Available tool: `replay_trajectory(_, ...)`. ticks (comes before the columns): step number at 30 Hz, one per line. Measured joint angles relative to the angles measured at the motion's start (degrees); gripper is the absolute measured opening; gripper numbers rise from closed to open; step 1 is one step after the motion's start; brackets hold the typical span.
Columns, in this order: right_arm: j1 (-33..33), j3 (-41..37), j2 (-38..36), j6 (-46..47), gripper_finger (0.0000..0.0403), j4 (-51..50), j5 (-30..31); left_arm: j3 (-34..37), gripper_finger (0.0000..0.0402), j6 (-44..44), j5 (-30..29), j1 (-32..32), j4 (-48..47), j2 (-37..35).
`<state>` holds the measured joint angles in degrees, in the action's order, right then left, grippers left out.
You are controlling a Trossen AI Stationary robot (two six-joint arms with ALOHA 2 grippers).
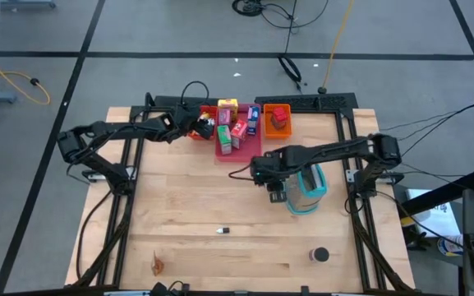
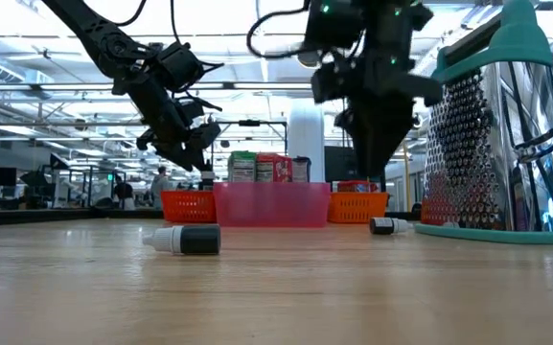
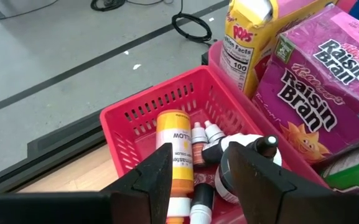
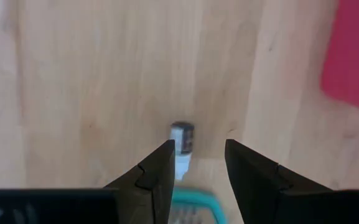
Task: Pick & Place Kitchen Items
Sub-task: Put the small black food coloring bottle into the red bin
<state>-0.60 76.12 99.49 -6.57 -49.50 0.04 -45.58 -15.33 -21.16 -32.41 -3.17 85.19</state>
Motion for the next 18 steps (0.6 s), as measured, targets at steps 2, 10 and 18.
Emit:
replay_trajectory(2, -0.1, 0.0, 1.5, -0.1, 0.0137, 0.0, -0.1, 0.0, 0.0159, 0.1, 0.0, 0.0, -0.1, 0.0)
replay_trajectory(10, 0.0, 0.1, 4.3, 0.3, 0.0137, -0.9, -0.4, 0.0, 0.0159, 0.1, 0.0, 0.1, -0.1, 0.0)
replay_trajectory(18, 0.0, -0.5, 4.6, 1.0, 0.0137, -0.6, -1.8, 0.0, 0.0159, 0.2, 0.1, 0.1, -0.1, 0.0)
